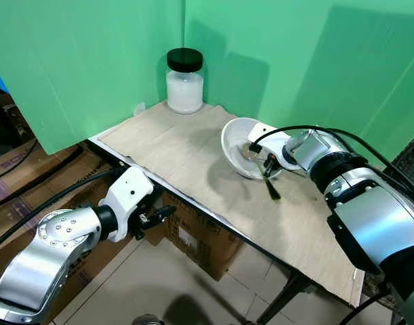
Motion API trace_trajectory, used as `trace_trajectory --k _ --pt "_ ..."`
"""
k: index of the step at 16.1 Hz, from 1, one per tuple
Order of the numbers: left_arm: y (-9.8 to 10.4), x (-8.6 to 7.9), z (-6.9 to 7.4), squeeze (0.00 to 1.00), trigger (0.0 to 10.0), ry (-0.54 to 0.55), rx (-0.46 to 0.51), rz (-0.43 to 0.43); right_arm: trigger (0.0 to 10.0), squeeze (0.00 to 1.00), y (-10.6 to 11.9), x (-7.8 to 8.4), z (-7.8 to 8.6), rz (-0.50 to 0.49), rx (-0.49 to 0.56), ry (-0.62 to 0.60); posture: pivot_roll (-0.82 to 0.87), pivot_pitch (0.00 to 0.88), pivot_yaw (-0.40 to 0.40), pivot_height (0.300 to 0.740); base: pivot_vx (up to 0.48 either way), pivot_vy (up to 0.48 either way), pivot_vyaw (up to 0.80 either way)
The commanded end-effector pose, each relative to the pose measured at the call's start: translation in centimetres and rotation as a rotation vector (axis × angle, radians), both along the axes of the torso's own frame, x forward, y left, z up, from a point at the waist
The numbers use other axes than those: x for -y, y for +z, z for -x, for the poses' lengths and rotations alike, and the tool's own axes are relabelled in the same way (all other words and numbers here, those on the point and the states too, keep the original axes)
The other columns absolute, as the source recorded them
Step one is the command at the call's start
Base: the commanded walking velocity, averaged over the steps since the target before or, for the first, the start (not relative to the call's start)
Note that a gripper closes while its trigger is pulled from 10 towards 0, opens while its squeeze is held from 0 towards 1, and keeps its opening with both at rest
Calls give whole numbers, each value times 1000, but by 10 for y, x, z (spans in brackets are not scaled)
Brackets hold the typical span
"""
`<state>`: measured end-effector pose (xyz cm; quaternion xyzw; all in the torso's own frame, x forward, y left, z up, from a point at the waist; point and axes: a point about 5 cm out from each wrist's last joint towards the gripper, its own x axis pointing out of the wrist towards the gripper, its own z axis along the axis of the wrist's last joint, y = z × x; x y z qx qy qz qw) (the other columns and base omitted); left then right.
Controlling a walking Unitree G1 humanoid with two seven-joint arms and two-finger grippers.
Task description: Setting the table
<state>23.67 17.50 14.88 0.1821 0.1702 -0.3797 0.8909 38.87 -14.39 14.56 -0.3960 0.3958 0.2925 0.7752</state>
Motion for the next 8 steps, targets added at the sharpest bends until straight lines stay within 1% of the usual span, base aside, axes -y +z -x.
trace_trajectory --k 1,4,6,8 --pt "4 3 0 0 10000 -22 8 1 0 0 5 0 -2 12 8 14 109 0 -53 740 0 0 0" --pt "6 4 -1 0 10000 -27 14 12 0 0 8 0 -3 15 20 19 109 0 -51 740 0 0 0" --pt "7 5 -2 0 10000 -29 18 15 0 0 15 -2 -6 2 46 28 108 0 -46 740 0 0 0" --pt "8 4 -2 0 10000 -30 18 13 0 0 26 -3 -10 14 91 46 105 0 -42 740 0 0 0"
